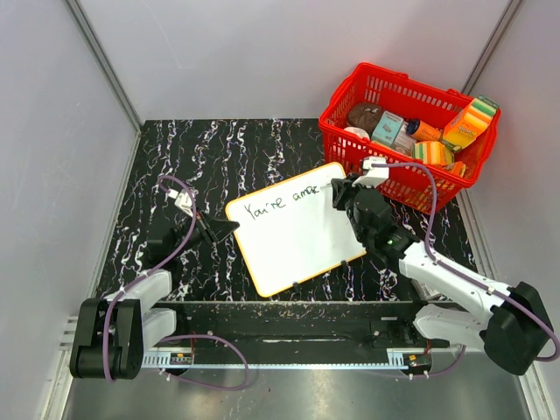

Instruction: Write a sentence on the whiteboard

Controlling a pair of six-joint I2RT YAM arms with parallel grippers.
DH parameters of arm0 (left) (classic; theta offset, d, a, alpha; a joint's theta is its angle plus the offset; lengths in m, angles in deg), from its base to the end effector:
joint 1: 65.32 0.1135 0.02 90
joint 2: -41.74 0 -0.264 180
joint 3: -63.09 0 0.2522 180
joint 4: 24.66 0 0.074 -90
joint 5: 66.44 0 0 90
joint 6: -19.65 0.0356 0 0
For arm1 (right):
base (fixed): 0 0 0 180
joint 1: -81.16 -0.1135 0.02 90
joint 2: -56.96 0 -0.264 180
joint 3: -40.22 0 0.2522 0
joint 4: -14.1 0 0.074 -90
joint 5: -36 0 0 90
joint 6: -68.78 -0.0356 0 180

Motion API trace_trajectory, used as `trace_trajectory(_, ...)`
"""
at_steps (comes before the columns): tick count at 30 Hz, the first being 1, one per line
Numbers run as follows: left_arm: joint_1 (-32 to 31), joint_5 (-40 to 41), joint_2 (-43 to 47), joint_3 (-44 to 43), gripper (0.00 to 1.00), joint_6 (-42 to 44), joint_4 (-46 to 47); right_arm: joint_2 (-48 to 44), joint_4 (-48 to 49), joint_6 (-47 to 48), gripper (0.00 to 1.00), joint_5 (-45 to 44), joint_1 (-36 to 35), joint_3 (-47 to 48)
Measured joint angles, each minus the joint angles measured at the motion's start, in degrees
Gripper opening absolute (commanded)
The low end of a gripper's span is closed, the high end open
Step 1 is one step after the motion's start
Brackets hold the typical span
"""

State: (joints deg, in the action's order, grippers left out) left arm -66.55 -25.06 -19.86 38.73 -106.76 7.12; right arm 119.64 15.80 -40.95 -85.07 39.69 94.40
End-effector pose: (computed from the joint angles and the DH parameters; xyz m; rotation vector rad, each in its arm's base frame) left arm 0.1917 -0.0308 0.1838 0.1466 1.7710 -1.1849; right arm 0.2010 0.1531 0.2984 0.0880 1.6819 0.3478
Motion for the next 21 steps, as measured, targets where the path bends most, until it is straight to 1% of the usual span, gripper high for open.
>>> trace_trajectory(5, 0.0, 0.0, 0.0, 0.0, 0.00, 0.0, 0.0, 2.1, 0.1, 0.0, 0.00, 0.1, 0.3, 0.8)
trace_trajectory(21, 0.0, 0.0, 0.0, 0.0, 0.00, 0.0, 0.0, 3.7, 1.4, 0.5, 0.00, 0.0, 0.5, 2.3)
